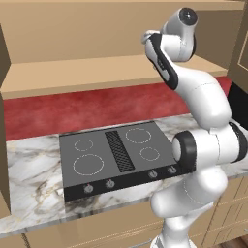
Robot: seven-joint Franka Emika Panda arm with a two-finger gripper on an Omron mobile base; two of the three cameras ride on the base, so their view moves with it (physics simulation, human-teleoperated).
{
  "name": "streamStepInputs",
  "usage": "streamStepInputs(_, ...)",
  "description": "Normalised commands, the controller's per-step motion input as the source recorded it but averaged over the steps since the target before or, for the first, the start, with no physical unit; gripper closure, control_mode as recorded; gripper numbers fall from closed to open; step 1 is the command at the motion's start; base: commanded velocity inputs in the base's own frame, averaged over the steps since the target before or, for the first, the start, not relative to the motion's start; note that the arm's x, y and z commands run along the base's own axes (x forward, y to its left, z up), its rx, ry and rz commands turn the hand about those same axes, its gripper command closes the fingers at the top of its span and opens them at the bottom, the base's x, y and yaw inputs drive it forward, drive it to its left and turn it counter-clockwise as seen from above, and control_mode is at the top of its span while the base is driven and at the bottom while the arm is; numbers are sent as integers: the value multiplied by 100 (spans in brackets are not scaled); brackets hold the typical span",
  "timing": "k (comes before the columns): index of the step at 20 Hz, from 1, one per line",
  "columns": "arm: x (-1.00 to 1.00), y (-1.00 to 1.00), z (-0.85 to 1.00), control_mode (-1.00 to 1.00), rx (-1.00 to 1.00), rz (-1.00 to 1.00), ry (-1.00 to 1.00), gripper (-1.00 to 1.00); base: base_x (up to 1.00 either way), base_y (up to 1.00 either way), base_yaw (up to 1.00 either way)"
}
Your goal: Move the ketchup and mayonnaise from the cabinet to the dining counter.
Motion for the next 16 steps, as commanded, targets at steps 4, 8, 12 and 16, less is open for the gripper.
streamStepInputs(4,6,0,-9,-100,0,0,0,-100,0,0,0)
streamStepInputs(8,8,0,-11,-100,-1,0,0,-100,0,0,0)
streamStepInputs(12,0,0,-14,-100,-4,0,-3,-100,0,0,0)
streamStepInputs(16,0,0,-7,-100,-4,0,-10,-100,0,0,0)
